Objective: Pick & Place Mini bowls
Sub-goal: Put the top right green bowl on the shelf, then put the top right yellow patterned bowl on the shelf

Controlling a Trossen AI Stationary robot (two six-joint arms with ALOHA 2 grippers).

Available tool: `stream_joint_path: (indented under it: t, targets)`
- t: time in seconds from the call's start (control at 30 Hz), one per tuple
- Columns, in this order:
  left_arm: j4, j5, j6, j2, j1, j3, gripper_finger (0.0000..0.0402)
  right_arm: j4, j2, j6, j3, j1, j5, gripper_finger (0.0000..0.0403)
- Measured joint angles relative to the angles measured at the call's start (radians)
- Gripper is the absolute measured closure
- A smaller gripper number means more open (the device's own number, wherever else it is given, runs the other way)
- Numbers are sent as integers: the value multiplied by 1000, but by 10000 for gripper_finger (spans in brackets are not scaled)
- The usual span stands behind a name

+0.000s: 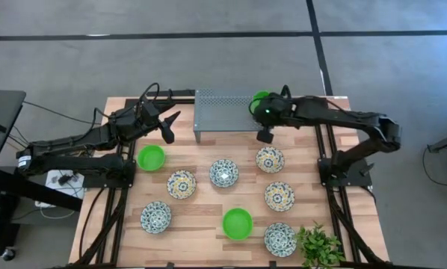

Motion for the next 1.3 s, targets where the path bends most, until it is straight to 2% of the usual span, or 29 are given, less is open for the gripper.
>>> stream_joint_path:
  t: [0.23,0.57,0.87,1.1,1.23,1.3]
  targets:
    - [0,0,0,0,-2,0,245,-131,106,-2,142,-30,-90,398]
    - [-1,0,0,0,-2,-1,250,-232,238,-6,249,-47,-88,358]
    - [-11,0,0,0,-2,-1,254,-269,260,-32,336,-35,-69,309]
    - [-38,0,-13,0,-2,-1,254,-377,259,-31,463,31,-69,285]
    - [-44,4,-55,0,-2,-1,259,-520,259,9,563,95,-69,277]
    - [-53,54,-59,0,-2,-1,262,-618,258,57,601,125,-69,275]
